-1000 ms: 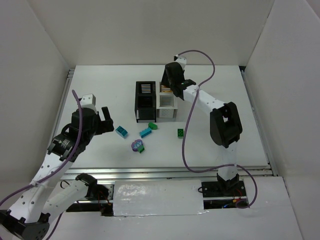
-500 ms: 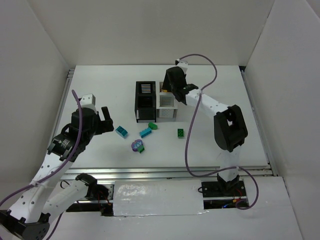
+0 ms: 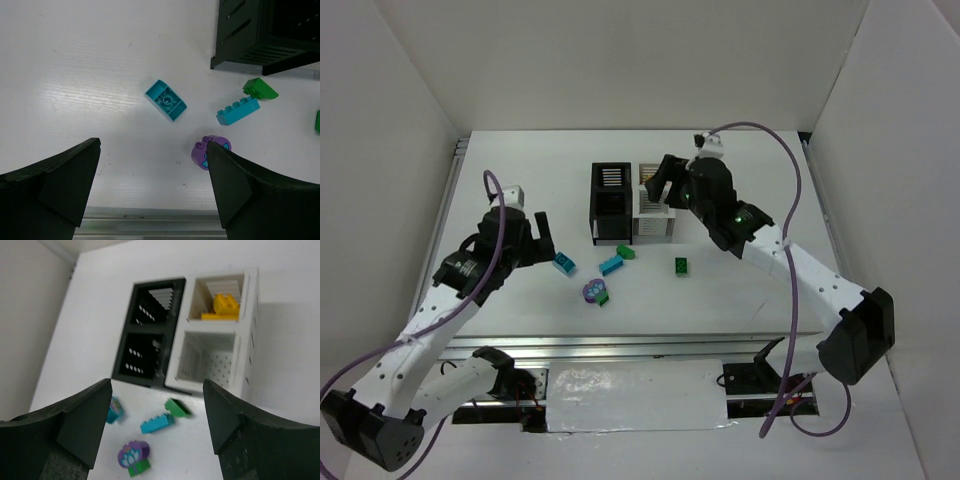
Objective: Sort the legos into containers by color
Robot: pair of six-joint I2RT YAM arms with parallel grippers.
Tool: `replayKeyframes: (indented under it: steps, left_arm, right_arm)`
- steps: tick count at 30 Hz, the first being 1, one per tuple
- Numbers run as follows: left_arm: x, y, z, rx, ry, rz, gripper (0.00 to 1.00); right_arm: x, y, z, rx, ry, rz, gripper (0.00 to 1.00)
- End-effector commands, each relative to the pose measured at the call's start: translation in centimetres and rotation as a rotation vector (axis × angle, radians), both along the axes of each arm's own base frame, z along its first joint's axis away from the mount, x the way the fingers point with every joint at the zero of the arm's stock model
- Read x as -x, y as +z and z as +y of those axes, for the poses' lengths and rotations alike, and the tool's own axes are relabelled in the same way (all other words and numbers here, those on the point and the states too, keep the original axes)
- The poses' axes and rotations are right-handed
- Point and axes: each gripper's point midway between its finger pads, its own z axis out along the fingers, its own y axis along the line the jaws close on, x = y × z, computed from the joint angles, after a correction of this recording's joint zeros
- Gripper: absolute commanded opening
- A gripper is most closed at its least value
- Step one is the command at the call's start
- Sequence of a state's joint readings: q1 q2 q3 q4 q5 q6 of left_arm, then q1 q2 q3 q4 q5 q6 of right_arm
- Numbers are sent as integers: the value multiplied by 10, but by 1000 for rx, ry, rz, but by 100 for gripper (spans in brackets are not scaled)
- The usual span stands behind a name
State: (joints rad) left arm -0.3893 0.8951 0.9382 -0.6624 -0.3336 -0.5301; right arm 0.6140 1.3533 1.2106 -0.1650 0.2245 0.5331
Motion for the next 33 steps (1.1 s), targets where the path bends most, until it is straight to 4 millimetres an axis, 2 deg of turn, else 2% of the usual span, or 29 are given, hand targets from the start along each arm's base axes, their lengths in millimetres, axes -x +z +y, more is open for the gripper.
replayKeyframes:
  steps: [1, 2, 4, 5, 6, 10, 12, 13, 18, 23, 28, 33]
  left_arm:
    - [-7, -9, -17, 49, -15, 72, 100]
    - [-8, -15, -23, 59, -32, 95, 100]
    - [-7, -40, -45, 59, -98, 189, 99]
    - [-5, -47, -51, 53, -116, 217, 99]
    - [-2, -50, -66, 45, -164, 234, 100]
    - [1, -66, -105, 17, -267, 261, 99]
    - [-1, -72, -114, 6, -289, 273, 99]
    - [0, -83, -119, -15, -304, 303, 99]
    - [0, -117, -132, -38, -357, 355, 99]
    - [-3, -131, -147, -79, -408, 353, 99]
    - [1, -149, -149, -109, -409, 401, 100]
    - [7, -169, -140, -156, -371, 448, 100]
  right_arm:
    - [37, -52, -4, 42, 47, 148, 81]
    - [45, -62, -7, 57, 53, 169, 81]
    - [59, -70, -12, 75, 81, 193, 80]
    - [63, -73, -13, 82, 90, 201, 80]
    - [68, -72, -15, 80, 96, 200, 80]
    - [80, -78, -13, 86, 156, 210, 80]
    - [85, -80, -11, 80, 181, 218, 80]
    - [87, -79, -11, 75, 188, 214, 80]
    - [96, -75, -12, 63, 216, 199, 80]
    - [99, -77, -14, 80, 229, 199, 80]
    - [103, -77, -16, 80, 235, 195, 80]
    - [105, -77, -15, 72, 243, 197, 80]
